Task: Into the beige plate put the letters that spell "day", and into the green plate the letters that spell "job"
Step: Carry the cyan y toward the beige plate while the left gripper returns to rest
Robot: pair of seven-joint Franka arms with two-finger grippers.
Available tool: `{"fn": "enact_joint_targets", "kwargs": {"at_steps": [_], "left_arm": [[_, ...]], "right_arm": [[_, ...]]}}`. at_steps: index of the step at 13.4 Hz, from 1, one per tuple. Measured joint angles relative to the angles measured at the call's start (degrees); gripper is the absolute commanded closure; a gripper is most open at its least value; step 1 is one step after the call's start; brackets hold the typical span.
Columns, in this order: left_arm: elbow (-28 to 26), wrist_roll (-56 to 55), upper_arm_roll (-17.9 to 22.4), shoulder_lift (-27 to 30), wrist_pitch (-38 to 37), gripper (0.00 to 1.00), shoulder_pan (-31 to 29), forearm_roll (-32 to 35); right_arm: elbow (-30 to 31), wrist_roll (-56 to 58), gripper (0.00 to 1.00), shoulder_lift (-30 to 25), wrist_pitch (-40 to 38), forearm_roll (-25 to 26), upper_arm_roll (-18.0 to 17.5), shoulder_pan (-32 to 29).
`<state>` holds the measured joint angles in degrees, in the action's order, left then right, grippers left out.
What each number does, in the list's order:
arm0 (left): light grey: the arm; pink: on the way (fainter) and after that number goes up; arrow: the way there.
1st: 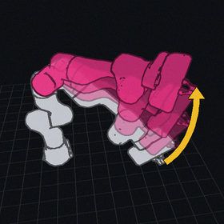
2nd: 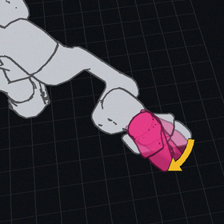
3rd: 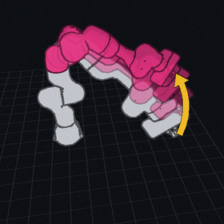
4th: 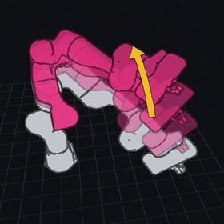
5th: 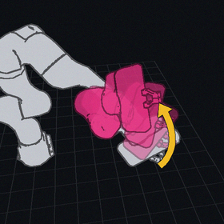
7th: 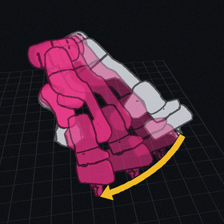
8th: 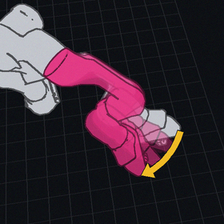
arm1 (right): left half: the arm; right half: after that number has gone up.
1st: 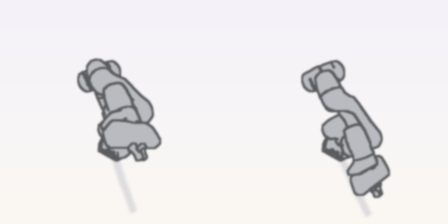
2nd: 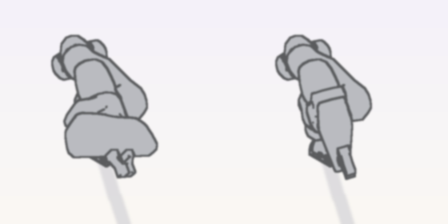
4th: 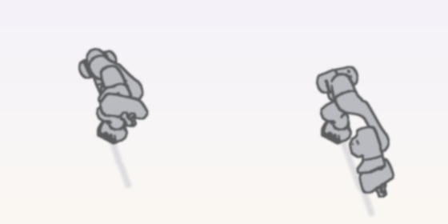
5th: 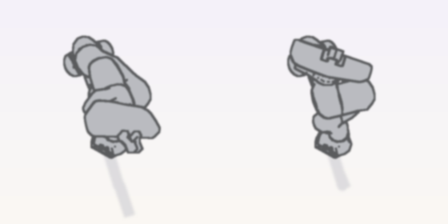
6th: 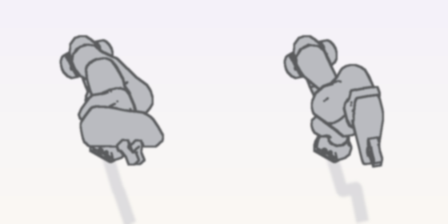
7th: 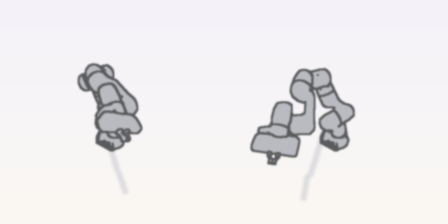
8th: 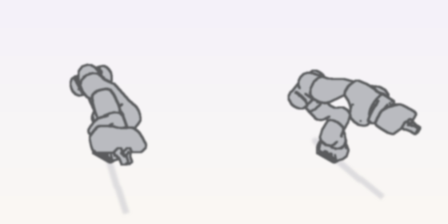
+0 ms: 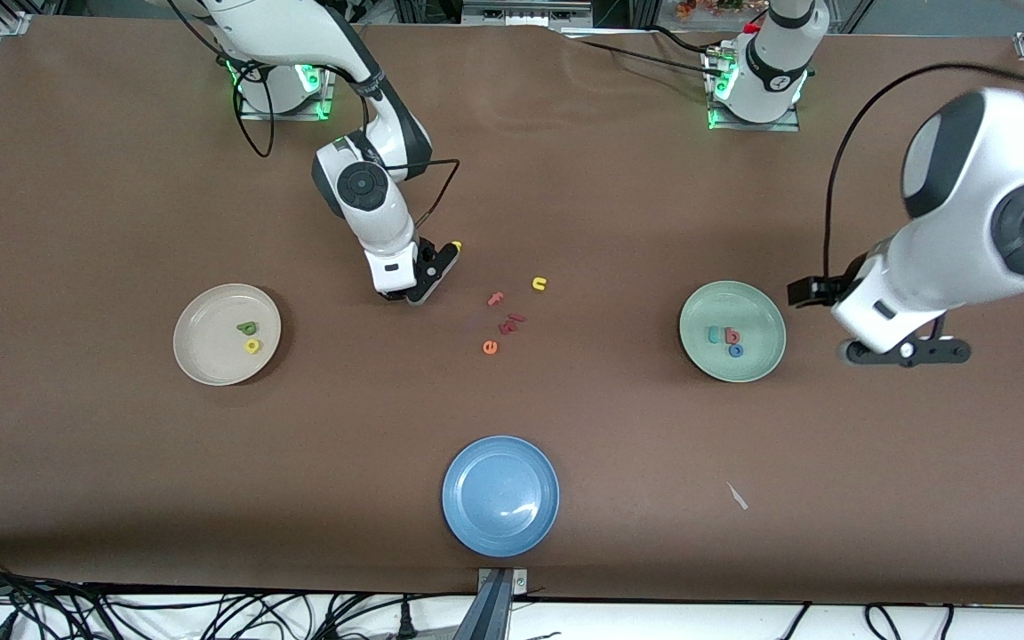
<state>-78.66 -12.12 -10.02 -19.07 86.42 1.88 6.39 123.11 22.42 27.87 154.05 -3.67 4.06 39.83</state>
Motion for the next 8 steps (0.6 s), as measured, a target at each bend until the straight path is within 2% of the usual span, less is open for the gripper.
{"fn": "enact_joint_targets", "kwargs": {"at_steps": [1,4,6,8], "left_arm": [[0.01,0.35,-0.05,1.95,-0.18,0.0,0.0,0.0],[-0.09,3.32,-0.12,5.96,-1.27,0.0,0.0,-0.75],[-0.39,4.7,0.01,6.16,-1.17,0.0,-0.21,-0.87],[-0.87,4.76,0.62,6.25,0.09,0.0,-0.66,-0.87]], "right_arm": [[0.0,-0.05,0.98,0.0,0.0,0.0,0.0,0.0],[-1.07,-0.23,0.98,-0.01,-2.19,0.0,0.79,0.04],[-5.29,-0.85,0.98,-0.7,-10.25,0.0,2.85,0.09],[-8.57,-1.87,0.98,-2.55,-17.08,0.0,6.56,0.11]]}}
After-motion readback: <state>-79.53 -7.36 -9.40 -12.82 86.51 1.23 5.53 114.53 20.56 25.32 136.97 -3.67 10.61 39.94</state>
